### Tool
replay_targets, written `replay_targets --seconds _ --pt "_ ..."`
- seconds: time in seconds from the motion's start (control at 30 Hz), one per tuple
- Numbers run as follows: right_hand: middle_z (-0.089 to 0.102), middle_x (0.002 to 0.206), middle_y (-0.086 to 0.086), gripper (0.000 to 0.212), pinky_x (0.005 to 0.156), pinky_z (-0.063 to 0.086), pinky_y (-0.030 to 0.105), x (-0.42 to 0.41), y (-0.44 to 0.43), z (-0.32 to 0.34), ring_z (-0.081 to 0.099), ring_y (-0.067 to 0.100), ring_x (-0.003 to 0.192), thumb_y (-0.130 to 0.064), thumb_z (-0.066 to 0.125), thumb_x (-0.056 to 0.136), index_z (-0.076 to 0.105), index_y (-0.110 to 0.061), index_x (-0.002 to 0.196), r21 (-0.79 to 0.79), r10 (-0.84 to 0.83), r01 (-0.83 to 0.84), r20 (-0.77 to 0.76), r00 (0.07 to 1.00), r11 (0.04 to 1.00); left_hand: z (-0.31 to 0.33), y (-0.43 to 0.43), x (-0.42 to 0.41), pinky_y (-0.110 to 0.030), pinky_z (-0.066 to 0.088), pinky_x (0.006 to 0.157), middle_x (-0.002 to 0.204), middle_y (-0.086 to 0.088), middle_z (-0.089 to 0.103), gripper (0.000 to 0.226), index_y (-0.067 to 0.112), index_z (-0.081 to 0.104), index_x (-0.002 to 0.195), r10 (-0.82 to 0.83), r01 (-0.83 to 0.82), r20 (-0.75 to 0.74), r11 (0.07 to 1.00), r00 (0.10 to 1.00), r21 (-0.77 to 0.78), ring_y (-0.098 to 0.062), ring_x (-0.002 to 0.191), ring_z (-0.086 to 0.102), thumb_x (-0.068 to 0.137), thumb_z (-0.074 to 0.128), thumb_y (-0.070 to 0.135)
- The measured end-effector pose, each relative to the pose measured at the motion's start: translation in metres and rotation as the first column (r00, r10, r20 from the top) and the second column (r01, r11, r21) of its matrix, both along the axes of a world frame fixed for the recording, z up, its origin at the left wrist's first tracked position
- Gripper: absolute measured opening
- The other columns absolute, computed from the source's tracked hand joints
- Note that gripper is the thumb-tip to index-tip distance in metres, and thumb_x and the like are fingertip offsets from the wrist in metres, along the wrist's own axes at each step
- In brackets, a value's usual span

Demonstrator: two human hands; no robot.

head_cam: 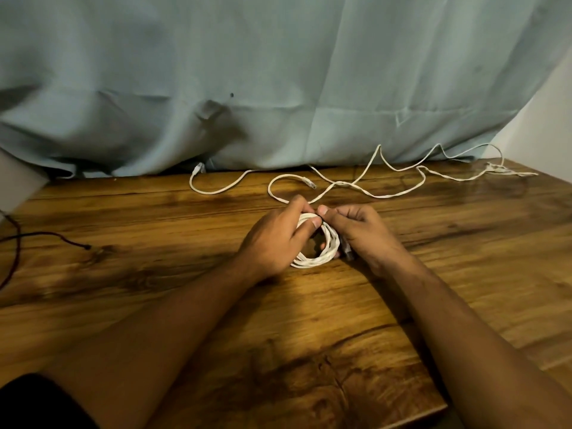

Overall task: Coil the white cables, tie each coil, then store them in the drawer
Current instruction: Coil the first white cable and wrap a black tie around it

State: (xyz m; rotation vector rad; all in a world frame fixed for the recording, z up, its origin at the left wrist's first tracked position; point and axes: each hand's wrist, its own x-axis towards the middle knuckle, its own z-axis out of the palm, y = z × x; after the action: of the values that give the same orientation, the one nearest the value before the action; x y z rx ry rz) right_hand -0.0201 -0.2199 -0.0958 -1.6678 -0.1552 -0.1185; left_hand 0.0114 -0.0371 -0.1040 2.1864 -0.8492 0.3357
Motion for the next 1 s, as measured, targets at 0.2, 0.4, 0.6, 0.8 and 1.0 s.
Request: replay_targets --seconds 0.2,0.4,0.6,0.8,1.0 --pt "0.067 0.078 0.012 0.019 0.06 0.05 0.023 0.0 0.001 0.0 0.061 0.017 0.068 -0.005 0.071 0.084 0.07 0.0 0.103 0.061 0.184 -0.18 -0.068 0.981 0.982 0.002 0.0 0.006 -0.039 0.05 0.081 0.093 0.005 0.067 0.019 0.019 0.055 0.103 -0.024 -0.008 -0.171 0.984 0.985 -0.18 -0.012 0.084 0.061 0.109 0.043 0.032" --pt "0.067 0.088 0.025 0.015 0.07 0.046 0.033 0.0 0.002 -0.002 0.061 0.026 0.076 -0.004 0.072 0.091 0.071 0.007 0.102 0.073 0.172 -0.168 -0.052 0.984 0.983 0.0 0.001 0.007 -0.048 0.049 0.075 0.075 0.009 0.055 0.026 0.022 0.051 0.091 -0.064 0.015 -0.204 0.972 0.977 -0.234 -0.015 0.071 0.051 0.106 0.04 0.041" --pt "0.07 0.089 0.016 0.031 0.082 0.05 0.032 0.002 -0.001 -0.002 0.065 0.022 0.081 0.004 0.065 0.073 0.071 0.006 0.104 0.167 0.242 -0.225 -0.087 0.967 0.96 0.005 -0.003 0.0 -0.056 0.053 0.083 0.091 -0.01 0.066 0.026 0.022 0.053 0.095 -0.024 -0.024 -0.225 0.978 0.974 -0.209 -0.029 0.086 0.062 0.109 0.04 0.039" --pt "0.076 0.081 0.006 0.014 0.065 0.057 0.02 -0.004 0.007 0.001 0.068 0.013 0.067 -0.002 0.064 0.097 0.076 -0.007 0.092 0.182 0.184 -0.169 -0.067 0.981 0.969 0.004 -0.001 0.001 -0.055 0.051 0.079 0.079 -0.001 0.06 0.027 0.025 0.052 0.092 -0.048 -0.014 -0.244 0.97 0.968 -0.244 -0.017 0.075 0.054 0.104 0.041 0.046" --pt "0.061 0.088 0.016 0.018 0.062 0.061 0.037 0.003 0.009 -0.004 0.064 0.02 0.073 0.003 0.075 0.088 0.063 -0.004 0.099 0.066 -0.077 0.066 0.197 0.977 0.996 0.004 -0.002 0.004 -0.054 0.05 0.076 0.078 0.002 0.057 0.023 0.02 0.054 0.098 -0.025 -0.031 -0.253 0.976 0.967 -0.216 -0.016 0.075 0.052 0.108 0.044 0.037"
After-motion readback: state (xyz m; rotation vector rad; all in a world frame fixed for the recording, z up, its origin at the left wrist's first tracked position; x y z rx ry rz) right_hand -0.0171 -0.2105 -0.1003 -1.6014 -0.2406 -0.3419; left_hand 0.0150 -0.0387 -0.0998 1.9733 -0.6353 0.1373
